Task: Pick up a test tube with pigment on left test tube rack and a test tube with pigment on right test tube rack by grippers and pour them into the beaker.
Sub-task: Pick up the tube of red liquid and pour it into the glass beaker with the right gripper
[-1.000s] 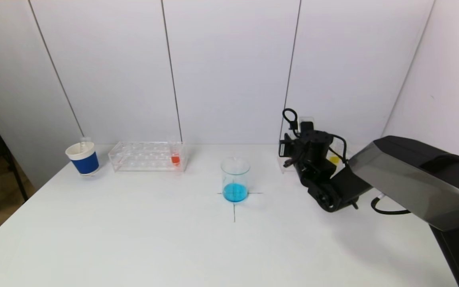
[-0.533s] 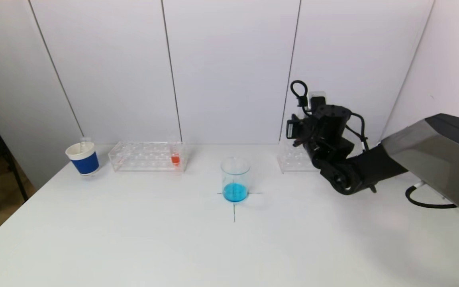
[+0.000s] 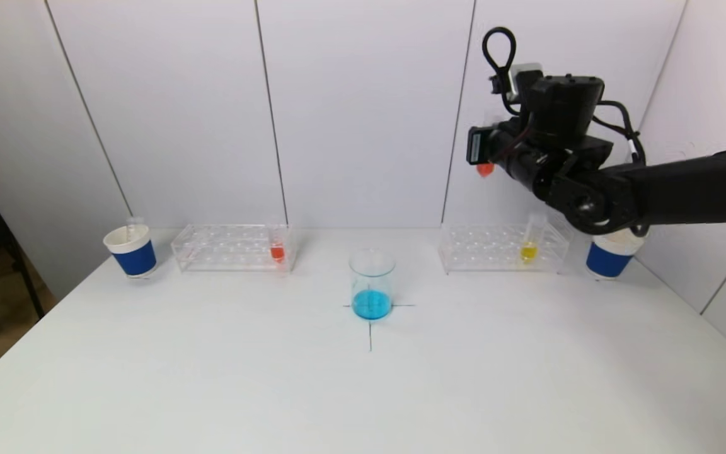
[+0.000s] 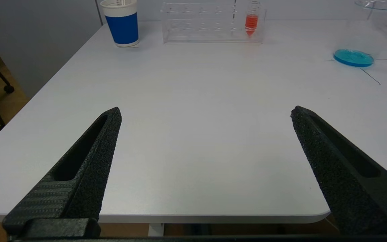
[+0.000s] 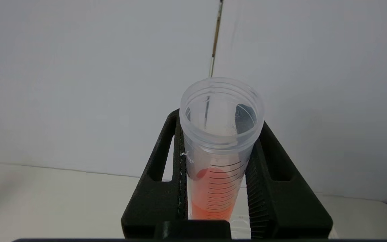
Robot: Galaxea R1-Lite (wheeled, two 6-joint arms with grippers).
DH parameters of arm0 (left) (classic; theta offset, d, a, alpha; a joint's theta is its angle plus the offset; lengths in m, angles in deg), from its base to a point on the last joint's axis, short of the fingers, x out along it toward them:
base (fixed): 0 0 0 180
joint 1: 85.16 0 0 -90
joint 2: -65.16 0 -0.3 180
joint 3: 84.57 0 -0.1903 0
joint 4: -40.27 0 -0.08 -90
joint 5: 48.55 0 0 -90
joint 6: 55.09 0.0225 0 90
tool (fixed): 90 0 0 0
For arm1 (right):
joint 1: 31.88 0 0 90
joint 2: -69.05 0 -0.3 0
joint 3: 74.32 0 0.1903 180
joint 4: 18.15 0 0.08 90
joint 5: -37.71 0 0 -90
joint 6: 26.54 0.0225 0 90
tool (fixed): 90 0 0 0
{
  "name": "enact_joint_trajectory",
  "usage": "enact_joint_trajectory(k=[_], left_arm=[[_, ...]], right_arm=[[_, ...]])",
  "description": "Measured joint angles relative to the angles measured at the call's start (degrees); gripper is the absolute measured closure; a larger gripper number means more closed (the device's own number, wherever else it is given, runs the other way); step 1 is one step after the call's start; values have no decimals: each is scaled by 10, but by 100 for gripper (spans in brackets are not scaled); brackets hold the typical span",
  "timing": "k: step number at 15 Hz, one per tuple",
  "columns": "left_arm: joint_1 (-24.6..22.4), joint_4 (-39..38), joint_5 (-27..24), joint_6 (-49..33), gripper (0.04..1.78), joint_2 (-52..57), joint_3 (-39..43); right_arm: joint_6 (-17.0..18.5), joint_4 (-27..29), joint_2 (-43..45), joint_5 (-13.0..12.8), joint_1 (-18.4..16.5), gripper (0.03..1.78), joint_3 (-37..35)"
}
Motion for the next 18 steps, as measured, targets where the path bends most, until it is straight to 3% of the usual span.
enact_joint_trajectory(k=[3,5,6,11,13,15,18], left_arm=[[0,0,-1,0,6,0,0],[0,0,0,0,6,0,0],[0,0,0,0,6,0,0],[0,0,0,0,6,0,0],[0,0,0,0,6,0,0],[0,0,0,0,6,0,0],[0,0,0,0,6,0,0]], right_arm=[[-2,77,12,17,2,127,70],[-15,95,10,28,5,127,114],[-21,105,10,46,7,127,129],[-30,128,20,185,9,127,143],[-41,128,23,253,7,127,141],[-74,128,23,321,5,127,139],[-140,131,17,388,4,127,138]])
